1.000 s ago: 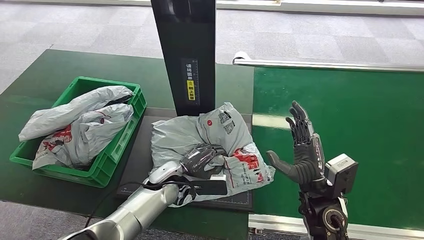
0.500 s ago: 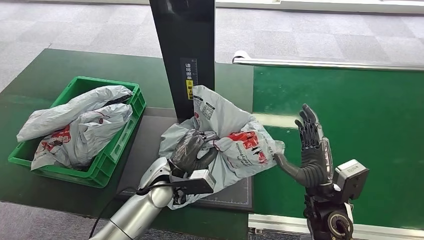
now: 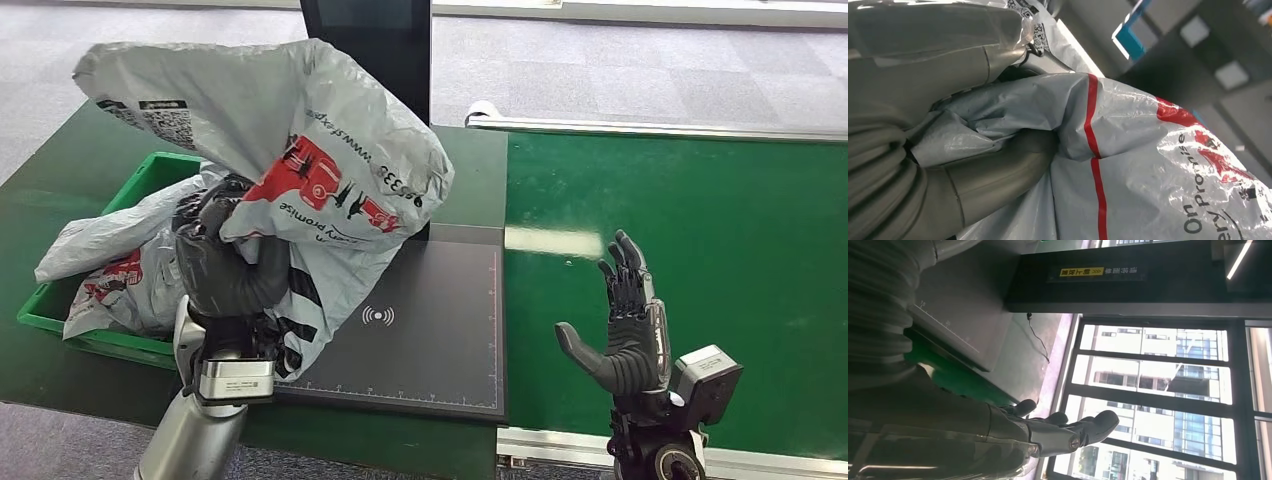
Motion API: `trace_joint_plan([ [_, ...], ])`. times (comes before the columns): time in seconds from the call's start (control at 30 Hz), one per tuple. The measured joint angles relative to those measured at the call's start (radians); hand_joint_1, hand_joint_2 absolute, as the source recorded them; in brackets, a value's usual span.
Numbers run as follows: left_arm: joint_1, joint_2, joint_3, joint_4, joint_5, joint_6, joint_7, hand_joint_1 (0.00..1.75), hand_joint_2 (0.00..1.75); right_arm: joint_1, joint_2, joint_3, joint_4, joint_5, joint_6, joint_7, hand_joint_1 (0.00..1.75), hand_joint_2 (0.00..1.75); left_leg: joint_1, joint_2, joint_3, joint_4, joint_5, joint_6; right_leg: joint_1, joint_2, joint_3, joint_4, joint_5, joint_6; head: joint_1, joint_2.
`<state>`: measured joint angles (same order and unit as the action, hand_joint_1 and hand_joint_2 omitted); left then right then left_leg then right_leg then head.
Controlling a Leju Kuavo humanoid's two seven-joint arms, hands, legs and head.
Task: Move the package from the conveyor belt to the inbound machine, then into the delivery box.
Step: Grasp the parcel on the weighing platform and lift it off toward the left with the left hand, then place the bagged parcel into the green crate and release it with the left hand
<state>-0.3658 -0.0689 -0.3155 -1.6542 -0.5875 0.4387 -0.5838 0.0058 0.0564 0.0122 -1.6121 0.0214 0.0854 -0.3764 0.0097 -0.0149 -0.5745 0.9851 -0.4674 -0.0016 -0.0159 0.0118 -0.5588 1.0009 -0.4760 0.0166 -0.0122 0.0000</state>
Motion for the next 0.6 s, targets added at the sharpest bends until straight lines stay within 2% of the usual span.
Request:
trace_joint_plan([
  [0.23,-0.007,0.015,0.031,-0.046,0.006,0.014,0.005,1.75,1.75,0.001,-0.001,0.0,0.0,0.0,-0.001,0.0,0.0,1.75,0.0,0.0,0.0,0.0,0.0,0.0,0.0,0.0,0.0,0.0,0.0,0.0,0.0,0.0],
  [0.33,-0.036,0.023,0.064,-0.049,0.029,0.031,0.022,1.75,1.75,0.003,-0.001,0.0,0.0,-0.003,-0.005,-0.001,0.0,1.75,0.0,0.0,0.0,0.0,0.0,0.0,0.0,0.0,-0.001,0.0,0.0,0.0,0.0,0.0],
  [0.47,-0.137,0.06,0.149,-0.013,-0.044,0.06,0.101,1.75,1.75,0.006,-0.003,-0.002,-0.004,-0.008,-0.012,-0.001,0.0,1.75,0.0,0.0,0.0,0.0,0.0,0.0,0.0,0.0,0.0,0.0,0.0,0.0,0.0,0.0],
  [0.6,-0.268,0.122,0.234,0.15,-0.246,0.083,0.211,1.75,1.75,0.006,-0.004,-0.006,-0.008,-0.014,-0.013,-0.001,0.0,1.75,0.0,0.001,0.001,0.0,0.002,-0.001,0.0,0.0,0.0,0.0,0.0,0.0,0.0,0.0],
])
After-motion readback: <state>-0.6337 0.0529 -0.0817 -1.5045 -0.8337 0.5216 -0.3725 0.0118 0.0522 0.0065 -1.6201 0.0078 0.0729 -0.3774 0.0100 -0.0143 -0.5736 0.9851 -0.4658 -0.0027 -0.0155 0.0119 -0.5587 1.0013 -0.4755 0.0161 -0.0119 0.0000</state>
